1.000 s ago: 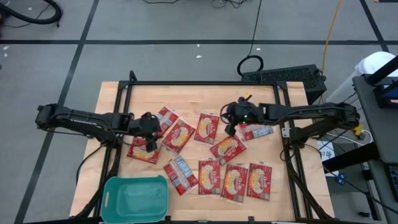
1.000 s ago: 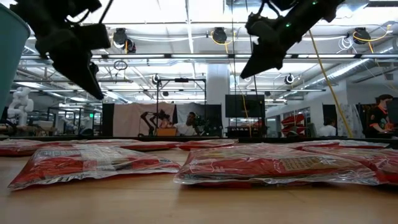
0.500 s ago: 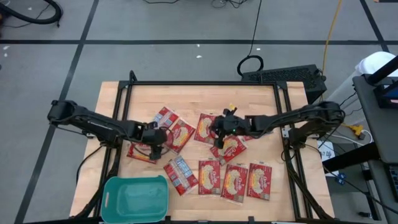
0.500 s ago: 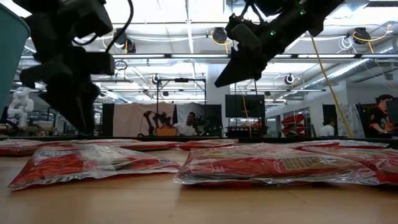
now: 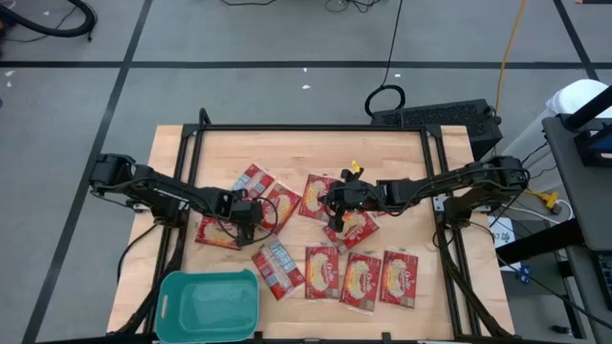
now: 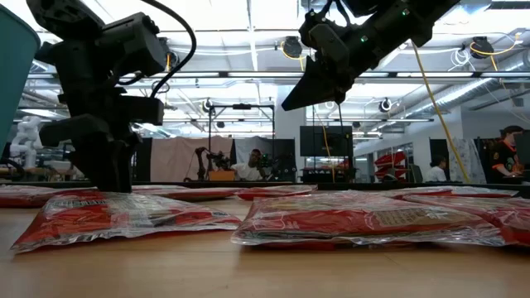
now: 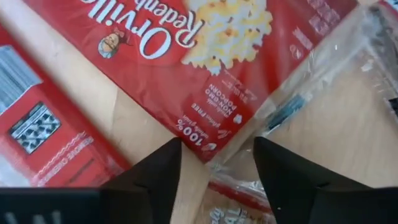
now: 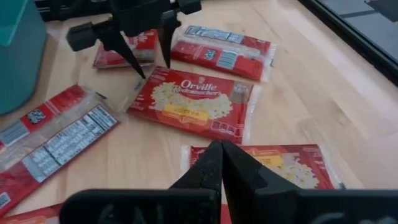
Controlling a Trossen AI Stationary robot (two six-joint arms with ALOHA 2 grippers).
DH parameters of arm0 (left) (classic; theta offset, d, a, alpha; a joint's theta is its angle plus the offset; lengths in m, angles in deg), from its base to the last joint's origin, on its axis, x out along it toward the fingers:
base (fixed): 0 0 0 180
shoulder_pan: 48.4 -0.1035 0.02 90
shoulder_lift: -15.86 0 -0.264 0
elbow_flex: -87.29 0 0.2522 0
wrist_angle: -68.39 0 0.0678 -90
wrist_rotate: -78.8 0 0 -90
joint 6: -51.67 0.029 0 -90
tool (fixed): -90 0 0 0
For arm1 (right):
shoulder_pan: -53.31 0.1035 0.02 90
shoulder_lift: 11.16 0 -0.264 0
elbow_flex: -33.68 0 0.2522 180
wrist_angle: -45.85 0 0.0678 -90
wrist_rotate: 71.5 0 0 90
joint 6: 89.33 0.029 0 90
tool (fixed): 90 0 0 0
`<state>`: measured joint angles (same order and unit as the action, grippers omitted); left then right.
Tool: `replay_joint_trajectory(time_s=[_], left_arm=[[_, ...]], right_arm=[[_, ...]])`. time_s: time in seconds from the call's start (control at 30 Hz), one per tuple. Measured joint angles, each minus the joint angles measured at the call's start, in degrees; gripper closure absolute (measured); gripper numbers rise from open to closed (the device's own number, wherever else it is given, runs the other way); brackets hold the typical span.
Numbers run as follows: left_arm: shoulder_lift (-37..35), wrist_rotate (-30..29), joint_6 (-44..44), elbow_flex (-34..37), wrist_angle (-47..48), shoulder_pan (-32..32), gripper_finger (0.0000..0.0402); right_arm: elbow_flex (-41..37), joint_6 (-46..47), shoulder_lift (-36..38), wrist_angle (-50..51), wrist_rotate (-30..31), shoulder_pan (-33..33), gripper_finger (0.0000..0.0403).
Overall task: Sort popcorn bags into baskets
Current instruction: Put the red popcorn bag into the blue container
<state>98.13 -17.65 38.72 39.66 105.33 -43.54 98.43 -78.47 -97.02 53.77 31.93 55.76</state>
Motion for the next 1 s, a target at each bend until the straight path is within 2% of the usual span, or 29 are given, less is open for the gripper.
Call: replay_joint_trajectory(time_s=[0.13, 0.37, 0.53, 0.87, 1.0], left_arm=[[1.14, 2.29, 4.05, -0.02, -1.39, -1.06, 0.0256], [1.12, 1.12, 11.51, 0.0, -4.49, -1.04, 0.0387], [1.39, -6.65, 14.75, -1.36, -4.0, -1.37, 0.0397], [1.27, -15.94, 21.95, -5.48, -4.28, -1.42, 0.04], [1.25, -18.28, 24.24, -6.4, -5.14, -1.46, 0.04]], right_arm=[[0.0, -0.33, 0.0, -0.26, 0.0, 0.61, 0.0403], [-0.02, -0.44, 0.0, -2.76, 0.02, 2.08, 0.0403], [-0.02, -0.65, -0.68, -6.67, 0.07, 3.1, 0.0403], [-0.07, 2.48, -3.43, -9.76, 4.68, 3.18, 0.0402], [0.02, 3.03, -6.33, -11.38, 4.57, 3.22, 0.0378]])
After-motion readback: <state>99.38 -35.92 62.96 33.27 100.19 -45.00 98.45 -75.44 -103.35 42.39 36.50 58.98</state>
